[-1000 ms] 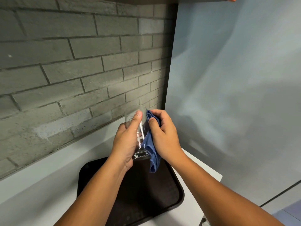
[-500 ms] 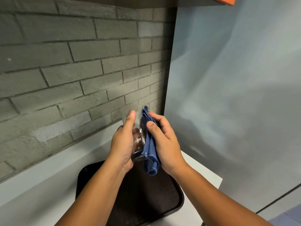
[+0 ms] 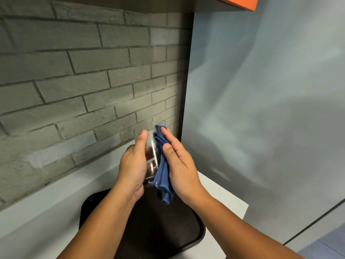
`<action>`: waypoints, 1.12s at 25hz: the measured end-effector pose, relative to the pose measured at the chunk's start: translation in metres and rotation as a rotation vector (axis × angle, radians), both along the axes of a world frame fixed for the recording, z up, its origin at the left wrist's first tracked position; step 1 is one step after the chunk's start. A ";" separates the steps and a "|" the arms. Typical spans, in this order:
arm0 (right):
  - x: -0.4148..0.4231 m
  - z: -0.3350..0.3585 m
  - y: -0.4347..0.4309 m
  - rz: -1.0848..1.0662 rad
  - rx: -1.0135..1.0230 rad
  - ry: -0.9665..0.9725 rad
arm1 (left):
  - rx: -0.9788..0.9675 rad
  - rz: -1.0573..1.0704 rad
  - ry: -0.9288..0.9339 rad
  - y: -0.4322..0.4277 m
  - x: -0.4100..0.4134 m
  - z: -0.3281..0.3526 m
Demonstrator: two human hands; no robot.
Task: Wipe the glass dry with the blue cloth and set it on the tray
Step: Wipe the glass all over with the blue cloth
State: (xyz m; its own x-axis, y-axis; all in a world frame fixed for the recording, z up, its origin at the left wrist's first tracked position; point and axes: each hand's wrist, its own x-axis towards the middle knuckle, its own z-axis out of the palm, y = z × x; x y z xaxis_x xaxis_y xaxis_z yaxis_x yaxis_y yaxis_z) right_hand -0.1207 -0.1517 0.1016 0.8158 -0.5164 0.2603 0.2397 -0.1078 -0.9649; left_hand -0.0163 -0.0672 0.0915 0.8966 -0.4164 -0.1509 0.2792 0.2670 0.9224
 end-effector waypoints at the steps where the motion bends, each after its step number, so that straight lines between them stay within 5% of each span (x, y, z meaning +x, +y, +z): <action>1: -0.001 -0.001 0.002 0.005 -0.062 0.006 | -0.014 0.001 0.010 0.001 0.000 0.001; 9: 0.001 0.005 0.001 -0.017 -0.211 0.031 | -0.088 -0.055 0.038 0.003 -0.010 0.008; 12: 0.001 0.008 -0.001 -0.046 -0.073 -0.010 | -0.110 -0.071 0.035 0.003 -0.009 0.010; 16: 0.001 0.005 0.003 -0.043 -0.304 -0.029 | -0.123 -0.062 0.081 0.003 -0.006 0.007; 19: 0.003 0.005 -0.004 -0.051 -0.092 -0.007 | -0.060 -0.060 0.081 0.004 -0.011 -0.001; 23: -0.003 -0.001 0.008 -0.038 -0.330 -0.028 | -0.058 -0.015 0.105 0.002 -0.013 -0.003; 28: 0.001 0.005 0.002 -0.031 -0.231 -0.011 | -0.008 0.008 0.075 -0.001 -0.019 0.005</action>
